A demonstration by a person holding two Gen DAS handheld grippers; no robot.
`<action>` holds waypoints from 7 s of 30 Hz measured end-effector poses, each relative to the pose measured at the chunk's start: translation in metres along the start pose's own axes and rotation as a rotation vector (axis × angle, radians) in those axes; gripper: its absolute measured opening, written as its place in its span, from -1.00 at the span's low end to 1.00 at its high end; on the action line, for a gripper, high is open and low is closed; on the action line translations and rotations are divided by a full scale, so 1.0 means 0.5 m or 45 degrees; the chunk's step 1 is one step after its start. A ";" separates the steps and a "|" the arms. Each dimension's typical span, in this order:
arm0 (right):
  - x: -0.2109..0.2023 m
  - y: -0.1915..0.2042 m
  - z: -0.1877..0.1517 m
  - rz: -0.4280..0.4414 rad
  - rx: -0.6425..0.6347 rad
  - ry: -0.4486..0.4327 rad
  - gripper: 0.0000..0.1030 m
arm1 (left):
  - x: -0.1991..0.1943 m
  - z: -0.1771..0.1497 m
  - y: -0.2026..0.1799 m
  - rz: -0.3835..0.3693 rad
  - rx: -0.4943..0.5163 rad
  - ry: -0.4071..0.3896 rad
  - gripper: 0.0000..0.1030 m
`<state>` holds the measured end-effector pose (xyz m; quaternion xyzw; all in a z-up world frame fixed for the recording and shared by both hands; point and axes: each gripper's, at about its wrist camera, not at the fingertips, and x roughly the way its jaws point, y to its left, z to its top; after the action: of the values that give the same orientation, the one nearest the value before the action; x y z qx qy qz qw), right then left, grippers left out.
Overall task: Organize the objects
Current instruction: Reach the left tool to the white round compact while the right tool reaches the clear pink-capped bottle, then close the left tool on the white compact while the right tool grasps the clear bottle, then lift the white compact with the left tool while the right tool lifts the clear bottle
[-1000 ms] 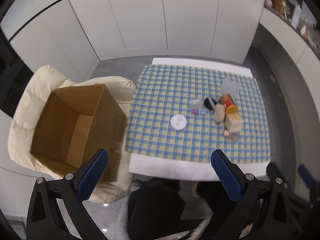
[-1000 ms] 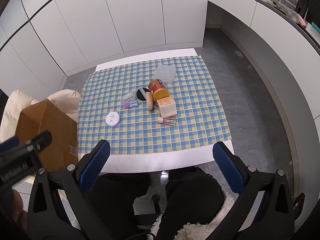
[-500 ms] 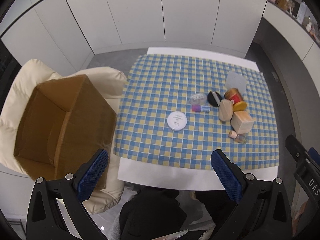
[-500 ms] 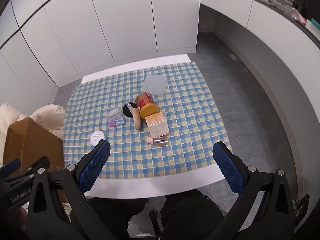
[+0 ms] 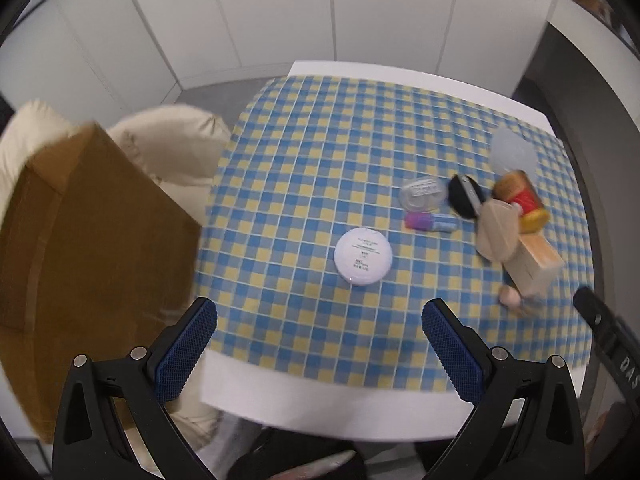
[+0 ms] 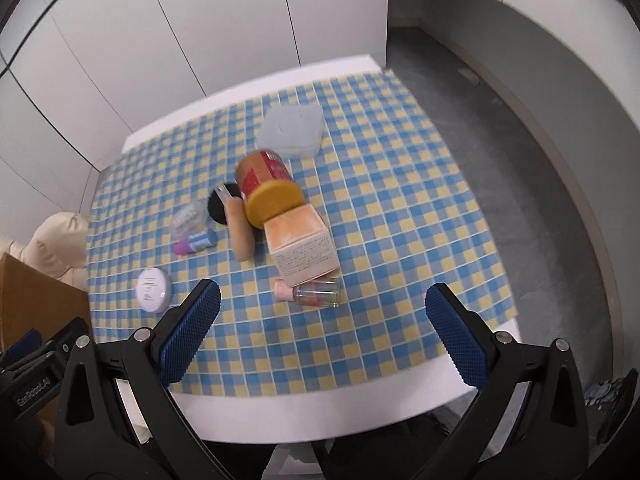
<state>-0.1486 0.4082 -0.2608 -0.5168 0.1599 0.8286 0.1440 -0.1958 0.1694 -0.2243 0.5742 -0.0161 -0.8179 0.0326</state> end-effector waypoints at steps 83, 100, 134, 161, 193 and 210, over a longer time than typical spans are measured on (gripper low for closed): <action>0.092 0.075 -0.011 -0.059 -0.236 0.032 0.27 | 0.184 -0.010 -0.064 -0.079 0.127 -0.076 0.12; -0.024 0.127 0.045 -0.065 -0.272 -0.008 0.27 | 0.033 0.066 -0.026 -0.038 0.128 -0.128 0.12; -0.431 0.207 0.204 0.001 -0.439 -0.280 0.27 | -0.379 0.184 0.026 -0.101 0.125 -0.370 0.12; -0.535 0.186 0.125 0.080 -0.446 -0.305 0.27 | -0.463 0.085 0.041 -0.058 0.138 -0.416 0.12; -0.558 0.153 -0.123 0.106 -0.476 -0.306 0.27 | -0.509 -0.171 0.105 -0.116 0.071 -0.538 0.12; -0.581 0.125 -0.214 0.129 -0.519 -0.330 0.27 | -0.522 -0.282 0.137 -0.058 0.048 -0.561 0.12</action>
<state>0.0363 0.2859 -0.0360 -0.4158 -0.0047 0.9093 0.0145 0.0273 0.1216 -0.0228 0.3824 -0.0251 -0.9236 -0.0007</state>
